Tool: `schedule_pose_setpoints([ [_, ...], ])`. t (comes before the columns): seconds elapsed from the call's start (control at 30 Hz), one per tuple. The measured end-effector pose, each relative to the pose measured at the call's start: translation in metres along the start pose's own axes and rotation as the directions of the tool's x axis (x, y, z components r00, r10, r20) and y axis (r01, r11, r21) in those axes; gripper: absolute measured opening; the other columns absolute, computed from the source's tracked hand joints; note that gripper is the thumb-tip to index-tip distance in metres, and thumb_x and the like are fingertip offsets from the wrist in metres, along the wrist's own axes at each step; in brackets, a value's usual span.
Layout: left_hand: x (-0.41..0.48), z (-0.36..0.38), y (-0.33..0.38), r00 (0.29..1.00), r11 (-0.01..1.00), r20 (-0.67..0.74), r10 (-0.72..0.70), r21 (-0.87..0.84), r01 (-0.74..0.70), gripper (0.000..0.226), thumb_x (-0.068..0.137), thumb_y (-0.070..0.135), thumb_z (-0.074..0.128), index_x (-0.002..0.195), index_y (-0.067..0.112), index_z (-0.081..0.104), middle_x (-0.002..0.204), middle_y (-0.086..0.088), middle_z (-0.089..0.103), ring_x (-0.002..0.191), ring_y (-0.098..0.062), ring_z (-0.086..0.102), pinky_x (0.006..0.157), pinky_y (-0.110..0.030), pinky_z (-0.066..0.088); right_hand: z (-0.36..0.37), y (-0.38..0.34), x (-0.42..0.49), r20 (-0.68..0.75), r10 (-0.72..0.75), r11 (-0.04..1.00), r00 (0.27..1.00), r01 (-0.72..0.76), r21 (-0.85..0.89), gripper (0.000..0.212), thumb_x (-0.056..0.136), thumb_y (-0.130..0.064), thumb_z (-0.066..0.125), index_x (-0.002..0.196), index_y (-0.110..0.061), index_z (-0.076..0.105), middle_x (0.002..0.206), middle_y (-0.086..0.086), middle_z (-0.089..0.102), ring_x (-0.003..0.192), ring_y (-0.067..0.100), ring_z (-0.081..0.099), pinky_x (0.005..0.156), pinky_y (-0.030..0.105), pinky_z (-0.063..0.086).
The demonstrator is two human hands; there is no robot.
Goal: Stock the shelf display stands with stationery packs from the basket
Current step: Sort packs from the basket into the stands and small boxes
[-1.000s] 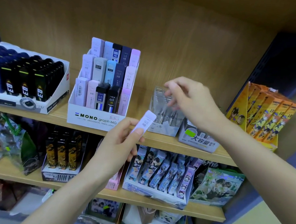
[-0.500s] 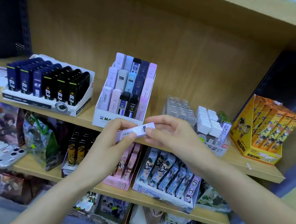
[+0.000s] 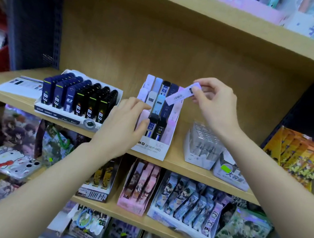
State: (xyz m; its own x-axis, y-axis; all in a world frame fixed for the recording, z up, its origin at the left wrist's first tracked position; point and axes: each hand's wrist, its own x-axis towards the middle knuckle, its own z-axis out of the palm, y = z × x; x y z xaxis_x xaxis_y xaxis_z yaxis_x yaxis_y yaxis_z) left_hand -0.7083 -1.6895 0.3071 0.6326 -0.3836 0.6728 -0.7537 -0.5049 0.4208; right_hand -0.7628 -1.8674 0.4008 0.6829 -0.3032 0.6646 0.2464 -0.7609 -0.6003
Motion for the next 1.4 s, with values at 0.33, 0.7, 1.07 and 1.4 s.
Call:
schedule_pose_setpoints([
  [0.33, 0.003, -0.001, -0.028, 0.995, 0.982, 0.092, 0.028, 0.183, -0.044, 0.045, 0.095, 0.023, 0.05, 0.138, 0.012, 0.041, 0.132, -0.003, 0.048, 0.122, -0.019, 0.04, 0.098, -0.027, 0.024, 0.056, -0.002, 0.006, 0.289, -0.106, 0.985, 0.952, 0.14, -0.101, 0.008, 0.088, -0.013, 0.061, 0.092, -0.017, 0.067, 0.08, -0.003, 0.066, 0.074, 0.011, 0.065, 0.078, 0.025, 0.054],
  [0.7, 0.007, 0.0, -0.035, 0.996, 0.985, 0.07, 0.058, 0.16, -0.069, 0.033, 0.094, 0.02, 0.048, 0.127, 0.013, 0.047, 0.125, 0.0, 0.051, 0.116, -0.016, 0.042, 0.094, -0.024, 0.023, 0.078, 0.009, -0.012, 0.413, -0.149, 0.905, 0.899, 0.292, -0.31, 0.006, 0.083, -0.02, 0.07, 0.083, -0.021, 0.064, 0.082, -0.01, 0.055, 0.072, 0.004, 0.053, 0.068, 0.024, 0.046],
  [1.07, 0.007, -0.002, -0.033, 0.992, 0.973, 0.114, 0.057, 0.216, -0.081, 0.033, 0.092, 0.016, 0.049, 0.124, 0.01, 0.049, 0.121, -0.003, 0.052, 0.113, -0.021, 0.044, 0.093, -0.028, 0.027, 0.085, 0.014, -0.035, 0.465, -0.232, 0.644, 0.854, 0.493, -0.585, 0.027, 0.098, -0.026, 0.045, 0.116, -0.011, 0.058, 0.114, 0.003, 0.054, 0.109, 0.019, 0.044, 0.072, 0.024, 0.03],
  [1.4, 0.007, 0.001, 0.006, 0.984, 0.939, -0.023, 0.175, 0.304, -0.16, 0.027, 0.079, 0.002, 0.058, 0.106, 0.001, 0.06, 0.099, -0.017, 0.058, 0.09, -0.035, 0.053, 0.073, -0.042, 0.042, 0.002, 0.02, -0.072, 0.176, -0.325, 0.852, 0.929, 0.368, -0.371, 0.02, 0.096, -0.018, 0.05, 0.112, -0.009, 0.058, 0.102, 0.001, 0.058, 0.096, 0.015, 0.05, 0.082, 0.024, 0.038],
])
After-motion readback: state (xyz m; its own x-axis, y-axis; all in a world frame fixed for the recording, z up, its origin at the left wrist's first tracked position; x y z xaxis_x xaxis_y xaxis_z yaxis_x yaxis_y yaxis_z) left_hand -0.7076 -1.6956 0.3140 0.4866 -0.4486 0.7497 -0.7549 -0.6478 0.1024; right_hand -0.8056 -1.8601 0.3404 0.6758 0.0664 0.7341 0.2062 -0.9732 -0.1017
